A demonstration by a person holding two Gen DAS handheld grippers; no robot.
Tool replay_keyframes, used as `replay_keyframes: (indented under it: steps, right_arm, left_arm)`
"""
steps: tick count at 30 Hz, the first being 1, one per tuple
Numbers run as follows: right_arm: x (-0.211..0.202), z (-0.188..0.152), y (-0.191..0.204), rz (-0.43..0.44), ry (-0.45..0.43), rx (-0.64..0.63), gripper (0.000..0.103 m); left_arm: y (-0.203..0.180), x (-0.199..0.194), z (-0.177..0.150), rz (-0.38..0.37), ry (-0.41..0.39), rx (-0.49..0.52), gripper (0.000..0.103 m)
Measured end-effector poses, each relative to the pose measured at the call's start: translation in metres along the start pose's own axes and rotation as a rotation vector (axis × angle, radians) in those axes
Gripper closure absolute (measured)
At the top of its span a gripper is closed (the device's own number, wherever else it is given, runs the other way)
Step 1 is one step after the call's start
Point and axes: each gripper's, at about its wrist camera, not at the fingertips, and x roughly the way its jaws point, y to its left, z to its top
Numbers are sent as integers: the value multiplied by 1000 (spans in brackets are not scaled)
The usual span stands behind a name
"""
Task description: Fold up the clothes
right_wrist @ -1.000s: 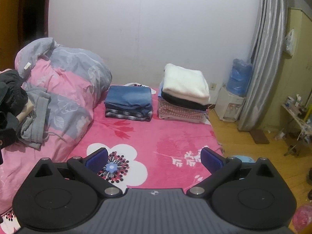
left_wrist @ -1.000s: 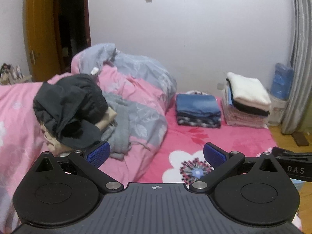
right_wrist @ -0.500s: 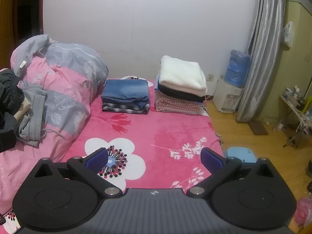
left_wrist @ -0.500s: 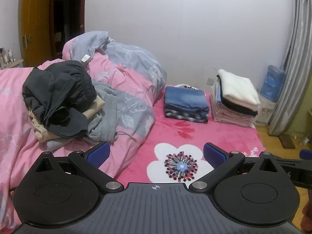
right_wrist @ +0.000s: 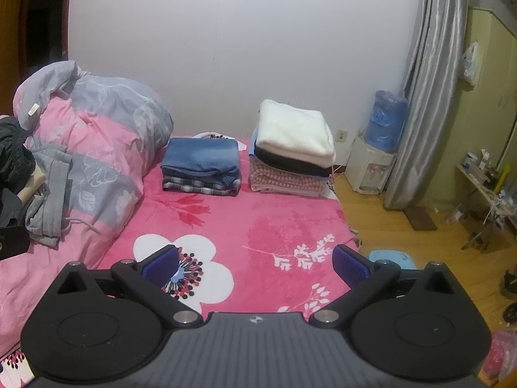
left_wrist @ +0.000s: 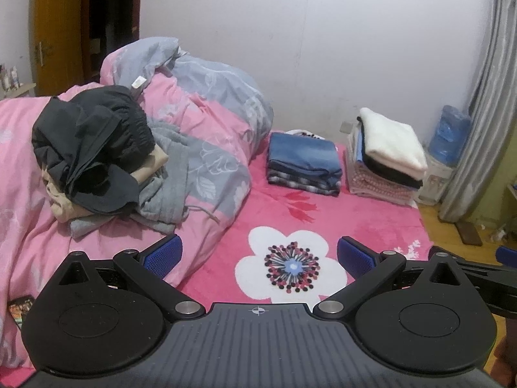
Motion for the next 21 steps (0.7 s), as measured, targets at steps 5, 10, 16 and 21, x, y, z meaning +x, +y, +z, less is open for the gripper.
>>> replay_keyframes:
  steps: [5, 10, 16, 21]
  right_arm:
    - [0, -1, 4, 9, 2, -11, 0]
    - [1, -1, 8, 11, 6, -19, 0]
    - [1, -1, 12, 14, 5, -32, 0]
    - [0, 0, 17, 14, 14, -40, 0]
  left_arm:
    - [-3, -1, -1, 1, -11, 23, 0]
    - [-1, 1, -1, -8, -3, 19, 0]
    - [3, 3, -1, -18, 11, 6, 0]
    - [7, 5, -3, -39, 35, -5, 0]
